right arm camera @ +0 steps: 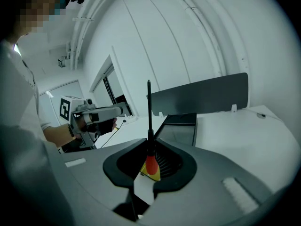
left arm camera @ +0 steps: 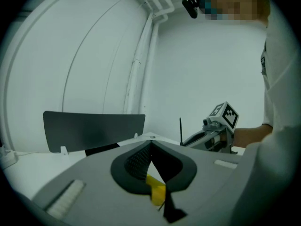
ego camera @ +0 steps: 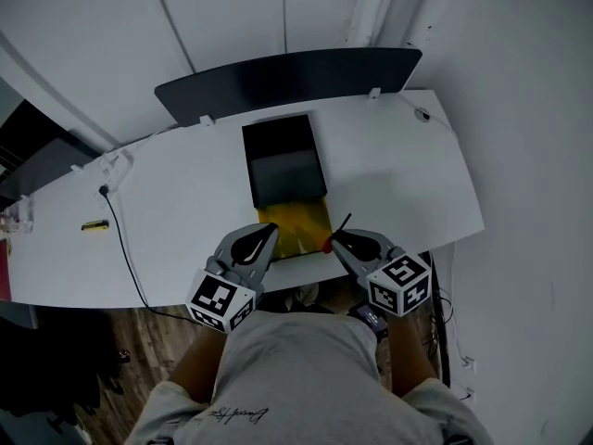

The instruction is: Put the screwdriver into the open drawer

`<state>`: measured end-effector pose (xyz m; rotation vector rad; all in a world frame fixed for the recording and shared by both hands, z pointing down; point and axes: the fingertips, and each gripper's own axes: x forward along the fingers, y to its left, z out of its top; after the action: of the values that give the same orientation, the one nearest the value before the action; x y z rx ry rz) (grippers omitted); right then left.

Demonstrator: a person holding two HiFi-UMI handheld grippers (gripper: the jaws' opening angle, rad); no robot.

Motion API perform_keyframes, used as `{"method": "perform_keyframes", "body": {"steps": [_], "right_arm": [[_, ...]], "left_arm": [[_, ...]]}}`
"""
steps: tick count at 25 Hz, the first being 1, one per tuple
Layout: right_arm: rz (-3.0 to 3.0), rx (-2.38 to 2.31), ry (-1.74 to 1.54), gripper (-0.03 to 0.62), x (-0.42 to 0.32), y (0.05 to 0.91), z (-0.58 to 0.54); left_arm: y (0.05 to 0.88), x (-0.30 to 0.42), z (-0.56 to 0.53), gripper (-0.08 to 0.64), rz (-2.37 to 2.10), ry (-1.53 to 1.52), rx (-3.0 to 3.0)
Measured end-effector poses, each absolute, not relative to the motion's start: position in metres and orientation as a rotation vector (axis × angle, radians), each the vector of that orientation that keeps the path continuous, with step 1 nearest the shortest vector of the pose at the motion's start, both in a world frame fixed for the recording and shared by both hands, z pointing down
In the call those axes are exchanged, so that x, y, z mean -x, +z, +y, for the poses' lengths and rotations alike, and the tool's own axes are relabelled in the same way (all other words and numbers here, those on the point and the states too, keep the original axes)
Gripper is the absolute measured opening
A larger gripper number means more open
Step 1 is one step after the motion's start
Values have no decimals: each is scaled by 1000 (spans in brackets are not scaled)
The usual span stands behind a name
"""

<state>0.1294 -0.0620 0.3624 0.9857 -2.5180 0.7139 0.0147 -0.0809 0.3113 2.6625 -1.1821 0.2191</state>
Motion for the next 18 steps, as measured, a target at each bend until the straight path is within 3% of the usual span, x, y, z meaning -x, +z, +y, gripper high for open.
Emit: {"method": "perform_keyframes", "body": {"steps": [18], "right_arm": [[-2397, -1074, 738, 74, -114, 379, -82]], "left_arm": [[332, 13, -106, 0, -1089, 236, -2636]]}}
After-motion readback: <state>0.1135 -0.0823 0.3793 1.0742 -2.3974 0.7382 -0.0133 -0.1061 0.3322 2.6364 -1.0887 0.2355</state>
